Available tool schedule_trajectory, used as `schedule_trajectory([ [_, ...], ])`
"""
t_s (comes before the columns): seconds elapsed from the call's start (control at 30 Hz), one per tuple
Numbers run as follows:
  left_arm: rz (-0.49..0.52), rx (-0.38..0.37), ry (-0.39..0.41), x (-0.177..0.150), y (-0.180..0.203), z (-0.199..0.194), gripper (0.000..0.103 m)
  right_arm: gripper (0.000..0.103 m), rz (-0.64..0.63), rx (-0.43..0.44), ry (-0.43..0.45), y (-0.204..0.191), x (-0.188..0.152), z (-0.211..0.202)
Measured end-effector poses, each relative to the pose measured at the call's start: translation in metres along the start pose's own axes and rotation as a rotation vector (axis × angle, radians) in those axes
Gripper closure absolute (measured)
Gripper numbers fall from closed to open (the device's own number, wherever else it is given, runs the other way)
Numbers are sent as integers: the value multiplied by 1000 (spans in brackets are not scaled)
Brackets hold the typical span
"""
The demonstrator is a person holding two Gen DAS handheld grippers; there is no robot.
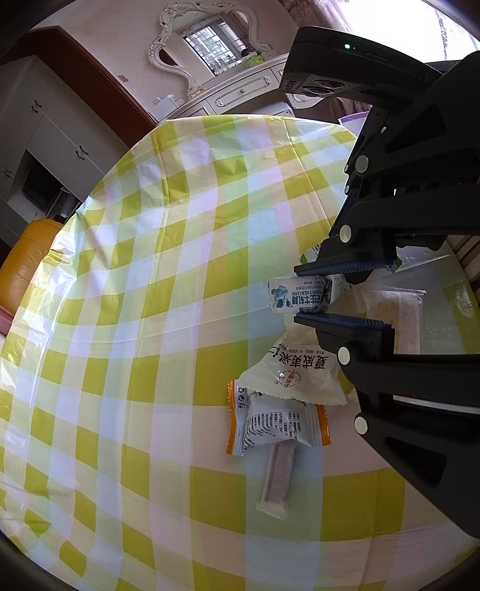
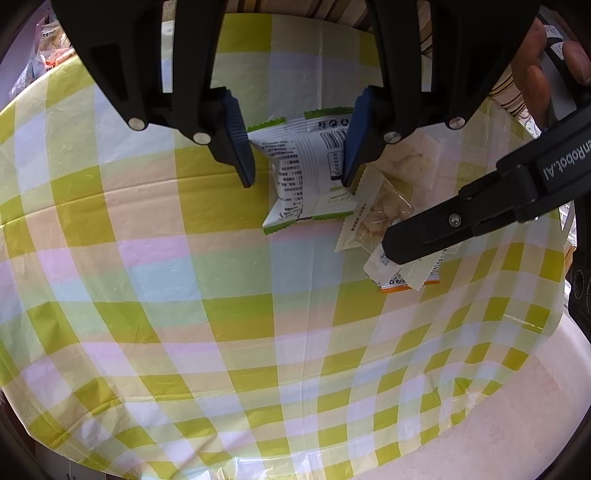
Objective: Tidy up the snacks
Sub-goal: 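Carry both packets over the white box with both tools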
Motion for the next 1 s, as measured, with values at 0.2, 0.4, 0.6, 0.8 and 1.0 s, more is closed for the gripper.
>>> schedule_trajectory([
  [0.2, 7, -13, 24, -7, 10, -6, 83, 56, 10, -18, 27, 5, -5, -15],
  [0.4, 33, -26, 26, -17, 27, -7, 83, 56, 33, -63, 27, 19, -16, -27],
  [0.6, 71, -40, 2, -28, 51, -4, 83, 56, 98, -109, 20, 49, -34, -40],
  [0.8, 139, -58, -54, -48, 89, 9, 83, 56, 159, -157, 1, 82, -58, -54],
  [1.0, 242, -83, -113, -72, 134, 23, 83, 56, 231, -219, -18, 119, -86, -68],
])
Point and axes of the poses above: each gripper's, at about its wrist camera, not at the fingertips, and z roughly the way its jaws point, y to its right, x to its top, the point moved 3 cm from there along z, roughly the way its jaws point, and after that the axes turned 12 degrees about -y, right-handed, at the moved point
